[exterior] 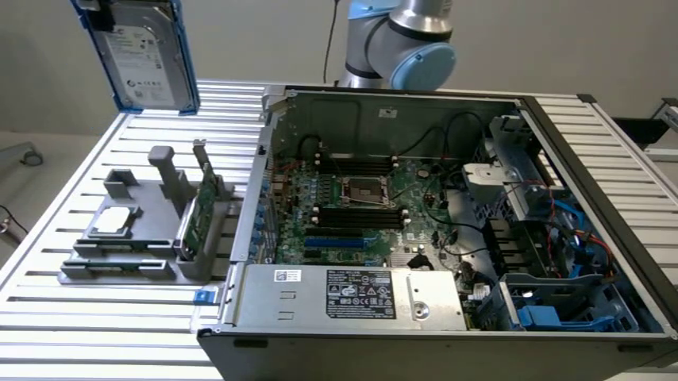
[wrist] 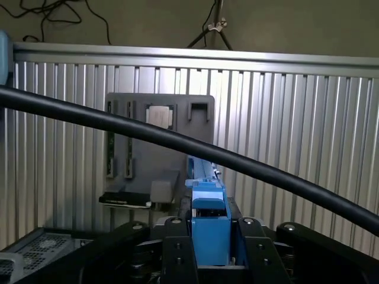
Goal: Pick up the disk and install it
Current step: 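Pick up the disk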
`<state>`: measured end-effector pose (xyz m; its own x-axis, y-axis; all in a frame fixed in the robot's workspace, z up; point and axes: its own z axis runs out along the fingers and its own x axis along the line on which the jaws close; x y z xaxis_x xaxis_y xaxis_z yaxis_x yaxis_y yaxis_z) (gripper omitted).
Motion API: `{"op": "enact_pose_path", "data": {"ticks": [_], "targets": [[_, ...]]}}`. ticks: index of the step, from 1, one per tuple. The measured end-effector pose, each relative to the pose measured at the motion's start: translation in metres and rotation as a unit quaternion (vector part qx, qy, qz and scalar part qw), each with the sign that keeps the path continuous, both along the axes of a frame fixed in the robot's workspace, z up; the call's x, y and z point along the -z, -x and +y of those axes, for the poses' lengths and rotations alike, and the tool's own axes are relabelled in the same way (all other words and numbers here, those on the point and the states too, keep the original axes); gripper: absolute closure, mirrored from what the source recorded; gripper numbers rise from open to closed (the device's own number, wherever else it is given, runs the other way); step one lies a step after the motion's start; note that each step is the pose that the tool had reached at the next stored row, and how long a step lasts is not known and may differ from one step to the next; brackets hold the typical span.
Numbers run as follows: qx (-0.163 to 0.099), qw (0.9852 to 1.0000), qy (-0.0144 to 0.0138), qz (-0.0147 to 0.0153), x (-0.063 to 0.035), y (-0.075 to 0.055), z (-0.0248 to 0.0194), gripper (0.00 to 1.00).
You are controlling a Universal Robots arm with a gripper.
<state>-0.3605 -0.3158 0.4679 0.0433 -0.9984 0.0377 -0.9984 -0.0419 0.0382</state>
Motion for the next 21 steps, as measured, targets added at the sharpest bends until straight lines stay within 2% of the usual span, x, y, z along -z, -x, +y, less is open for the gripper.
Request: {"op": "enact_pose_path", "data": {"ticks": [5,21], "targets": [[0.0,1.0,0.0,0.0016,-0.0052,-0.023,0.0,0.67],[0.0,1.0,-0.0002,0.0023,-0.0095,-0.096,0.0,0.67]]}}
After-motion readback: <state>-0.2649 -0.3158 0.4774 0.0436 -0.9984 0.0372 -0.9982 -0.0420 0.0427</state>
